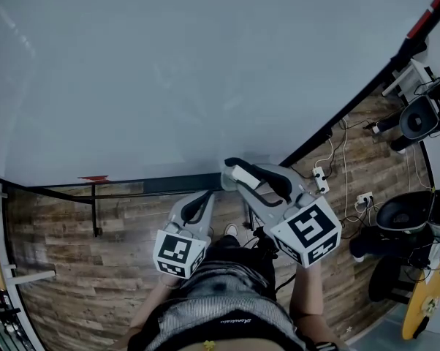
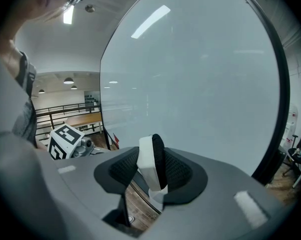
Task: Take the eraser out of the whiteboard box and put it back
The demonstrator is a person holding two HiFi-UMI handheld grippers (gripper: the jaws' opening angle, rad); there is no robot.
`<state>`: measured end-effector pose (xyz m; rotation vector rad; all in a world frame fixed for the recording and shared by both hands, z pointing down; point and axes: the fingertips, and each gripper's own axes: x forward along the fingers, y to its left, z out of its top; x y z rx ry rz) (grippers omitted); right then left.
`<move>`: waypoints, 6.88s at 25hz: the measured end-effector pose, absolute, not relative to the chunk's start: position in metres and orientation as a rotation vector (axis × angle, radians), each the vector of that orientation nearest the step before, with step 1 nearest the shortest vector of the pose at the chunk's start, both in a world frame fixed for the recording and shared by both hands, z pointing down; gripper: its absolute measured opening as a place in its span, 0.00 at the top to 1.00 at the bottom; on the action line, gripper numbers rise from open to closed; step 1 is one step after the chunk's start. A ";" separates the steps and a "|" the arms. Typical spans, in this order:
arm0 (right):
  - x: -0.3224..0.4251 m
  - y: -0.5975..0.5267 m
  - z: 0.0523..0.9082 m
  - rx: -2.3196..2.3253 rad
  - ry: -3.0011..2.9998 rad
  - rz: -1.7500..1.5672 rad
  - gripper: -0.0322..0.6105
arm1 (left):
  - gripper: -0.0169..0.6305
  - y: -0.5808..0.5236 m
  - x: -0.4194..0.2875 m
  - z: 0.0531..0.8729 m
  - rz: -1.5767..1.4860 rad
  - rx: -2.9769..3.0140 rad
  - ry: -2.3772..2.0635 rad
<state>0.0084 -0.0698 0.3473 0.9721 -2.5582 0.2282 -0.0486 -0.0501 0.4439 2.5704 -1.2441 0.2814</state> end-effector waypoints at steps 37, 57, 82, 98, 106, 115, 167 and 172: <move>0.007 -0.079 0.364 0.949 -2.544 0.274 0.70 | 0.97 -0.056 -0.054 0.446 0.279 2.557 -1.262; 0.013 -0.103 0.420 0.903 -2.475 0.343 0.71 | 0.97 -0.065 -0.051 0.448 0.317 2.539 -1.253; 0.013 -0.117 0.511 0.882 -2.366 0.459 0.70 | 0.97 -0.072 -0.062 0.459 0.340 2.511 -1.271; 0.011 -0.119 0.533 0.896 -2.353 0.454 0.70 | 0.97 -0.072 -0.062 0.462 0.349 2.510 -1.262; 0.010 -0.117 0.535 0.887 -2.340 0.428 0.70 | 0.97 -0.072 -0.059 0.462 0.348 2.521 -1.249; 0.009 -0.113 0.536 0.890 -2.335 0.413 0.70 | 0.97 -0.066 -0.056 0.462 0.346 2.532 -1.227; 0.052 -0.079 0.489 1.068 -2.497 0.396 0.76 | 0.97 -0.061 -0.042 0.460 0.355 2.578 -1.161; 0.048 -0.072 0.494 1.039 -2.490 0.388 0.85 | 0.97 -0.059 -0.040 0.460 0.358 2.582 -1.148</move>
